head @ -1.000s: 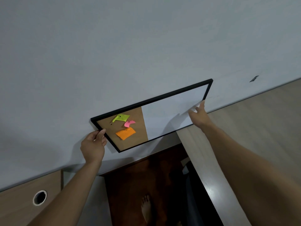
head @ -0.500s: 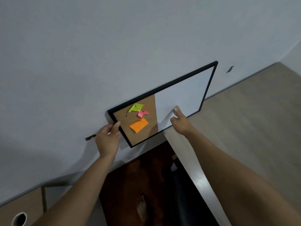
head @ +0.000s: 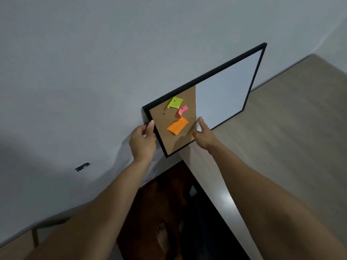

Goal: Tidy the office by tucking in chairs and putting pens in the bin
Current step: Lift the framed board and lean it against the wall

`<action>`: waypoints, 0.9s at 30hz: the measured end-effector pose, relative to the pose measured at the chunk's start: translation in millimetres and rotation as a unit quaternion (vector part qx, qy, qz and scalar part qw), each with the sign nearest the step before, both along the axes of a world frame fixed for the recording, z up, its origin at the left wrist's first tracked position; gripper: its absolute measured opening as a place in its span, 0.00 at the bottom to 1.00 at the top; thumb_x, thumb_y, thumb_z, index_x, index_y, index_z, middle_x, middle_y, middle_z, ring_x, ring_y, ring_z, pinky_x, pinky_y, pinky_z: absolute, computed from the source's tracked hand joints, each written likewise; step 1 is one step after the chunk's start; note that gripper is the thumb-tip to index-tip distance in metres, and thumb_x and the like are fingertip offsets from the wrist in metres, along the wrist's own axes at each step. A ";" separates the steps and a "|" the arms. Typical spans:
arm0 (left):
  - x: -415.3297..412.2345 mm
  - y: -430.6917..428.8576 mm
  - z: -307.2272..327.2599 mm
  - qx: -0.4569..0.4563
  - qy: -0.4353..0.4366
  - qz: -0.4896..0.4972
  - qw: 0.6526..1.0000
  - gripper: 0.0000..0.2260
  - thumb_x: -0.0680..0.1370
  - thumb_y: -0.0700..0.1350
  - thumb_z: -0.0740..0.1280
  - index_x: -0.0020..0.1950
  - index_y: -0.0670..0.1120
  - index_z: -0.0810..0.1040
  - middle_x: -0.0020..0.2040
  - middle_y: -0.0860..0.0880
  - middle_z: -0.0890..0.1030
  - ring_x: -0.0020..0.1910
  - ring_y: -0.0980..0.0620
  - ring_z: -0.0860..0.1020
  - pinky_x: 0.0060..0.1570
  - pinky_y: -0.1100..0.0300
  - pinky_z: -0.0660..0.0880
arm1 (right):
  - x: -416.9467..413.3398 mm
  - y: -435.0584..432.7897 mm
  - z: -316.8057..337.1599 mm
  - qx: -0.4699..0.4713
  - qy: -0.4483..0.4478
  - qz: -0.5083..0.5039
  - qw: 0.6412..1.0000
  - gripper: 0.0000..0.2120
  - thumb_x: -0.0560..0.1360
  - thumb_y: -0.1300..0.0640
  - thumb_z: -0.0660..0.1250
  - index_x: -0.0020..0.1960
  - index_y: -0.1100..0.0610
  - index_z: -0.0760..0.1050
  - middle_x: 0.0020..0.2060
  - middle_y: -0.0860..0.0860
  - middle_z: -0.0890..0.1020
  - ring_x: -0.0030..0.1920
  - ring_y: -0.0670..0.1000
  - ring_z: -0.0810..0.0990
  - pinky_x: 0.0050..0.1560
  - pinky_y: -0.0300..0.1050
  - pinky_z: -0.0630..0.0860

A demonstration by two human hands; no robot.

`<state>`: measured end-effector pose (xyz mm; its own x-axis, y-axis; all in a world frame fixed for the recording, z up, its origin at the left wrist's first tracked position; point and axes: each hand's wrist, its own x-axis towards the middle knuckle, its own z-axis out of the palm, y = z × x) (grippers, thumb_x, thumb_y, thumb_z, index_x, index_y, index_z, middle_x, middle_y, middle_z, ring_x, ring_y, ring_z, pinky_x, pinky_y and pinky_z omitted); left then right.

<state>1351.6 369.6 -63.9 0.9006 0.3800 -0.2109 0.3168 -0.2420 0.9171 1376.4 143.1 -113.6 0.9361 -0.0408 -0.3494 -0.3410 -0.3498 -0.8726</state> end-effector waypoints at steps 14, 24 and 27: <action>44.8 -42.6 -4.3 0.025 -0.007 -0.060 0.998 0.11 0.84 0.55 0.70 0.47 0.51 0.82 0.44 0.47 0.88 0.49 0.46 0.88 0.57 0.46 0.86 | 39.8 -43.4 -6.6 -0.008 0.060 -0.028 0.998 0.48 0.81 0.37 0.68 0.87 0.46 0.39 0.88 0.50 0.50 0.87 0.56 0.50 0.85 0.59 0.58; 32.9 -43.1 -2.7 0.079 0.039 -0.119 0.989 0.25 0.85 0.65 0.62 0.38 0.48 0.75 0.33 0.52 0.76 0.33 0.53 0.74 0.35 0.56 0.70 | 24.8 -46.4 -4.3 -0.029 0.070 -0.034 0.997 0.46 0.81 0.36 0.67 0.88 0.49 0.45 0.86 0.49 0.58 0.85 0.55 0.61 0.80 0.52 0.65; 23.8 -35.0 -2.6 0.072 0.071 -0.145 0.984 0.25 0.83 0.69 0.61 0.45 0.49 0.79 0.38 0.53 0.78 0.39 0.55 0.76 0.37 0.61 0.70 | 9.4 -46.8 -1.6 -0.051 0.081 -0.041 0.995 0.42 0.84 0.40 0.64 0.88 0.54 0.47 0.87 0.51 0.56 0.85 0.55 0.59 0.84 0.54 0.61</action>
